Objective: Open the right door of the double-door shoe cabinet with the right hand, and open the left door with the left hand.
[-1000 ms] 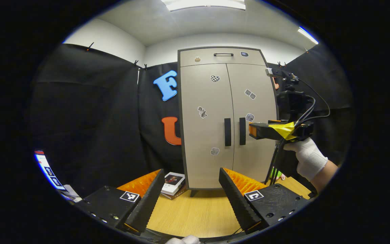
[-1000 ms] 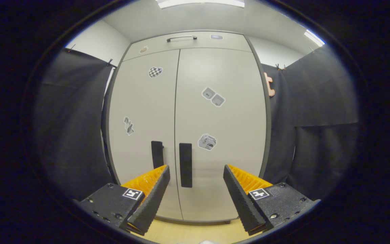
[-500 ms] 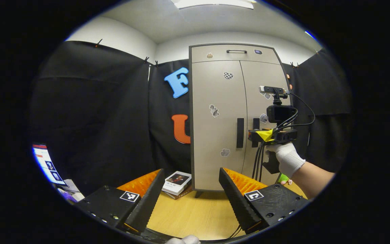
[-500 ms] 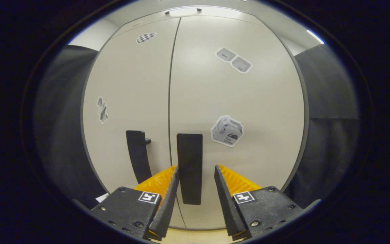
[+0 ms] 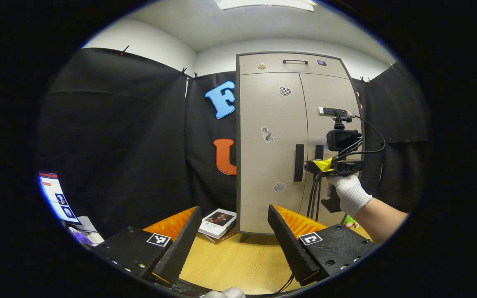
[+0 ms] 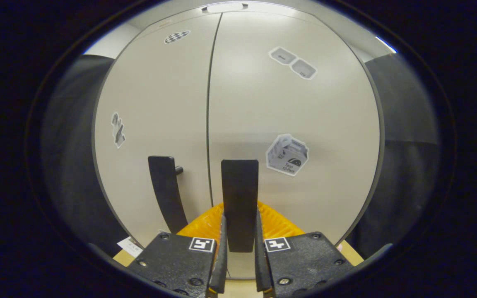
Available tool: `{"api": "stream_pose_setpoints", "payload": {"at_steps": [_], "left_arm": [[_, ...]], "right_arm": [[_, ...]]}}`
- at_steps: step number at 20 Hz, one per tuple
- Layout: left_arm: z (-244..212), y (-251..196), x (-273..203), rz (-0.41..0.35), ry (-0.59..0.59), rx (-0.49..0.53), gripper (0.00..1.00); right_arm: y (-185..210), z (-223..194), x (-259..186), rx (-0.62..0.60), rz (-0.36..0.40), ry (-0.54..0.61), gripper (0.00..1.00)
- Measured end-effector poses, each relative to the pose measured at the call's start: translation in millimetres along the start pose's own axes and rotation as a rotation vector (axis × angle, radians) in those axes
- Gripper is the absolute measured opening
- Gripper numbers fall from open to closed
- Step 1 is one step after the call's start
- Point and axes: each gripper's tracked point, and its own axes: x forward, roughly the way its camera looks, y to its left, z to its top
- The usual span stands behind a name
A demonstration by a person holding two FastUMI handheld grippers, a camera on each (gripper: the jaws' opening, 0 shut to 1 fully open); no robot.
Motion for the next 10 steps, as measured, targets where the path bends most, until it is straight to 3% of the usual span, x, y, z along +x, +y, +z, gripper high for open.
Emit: {"api": "stream_pose_setpoints", "payload": {"at_steps": [6, 10], "left_arm": [[5.1, 2.1, -18.4, -0.026, -0.014, -0.01, 0.97], [6.4, -0.3, -34.9, -0.063, -0.017, -0.026, 0.97]], "right_arm": [[-1.4, -4.0, -24.6, 0.023, 0.075, 0.007, 0.23], [-12.7, -9.2, -58.3, 0.02, 0.081, 0.008, 0.21]]}}
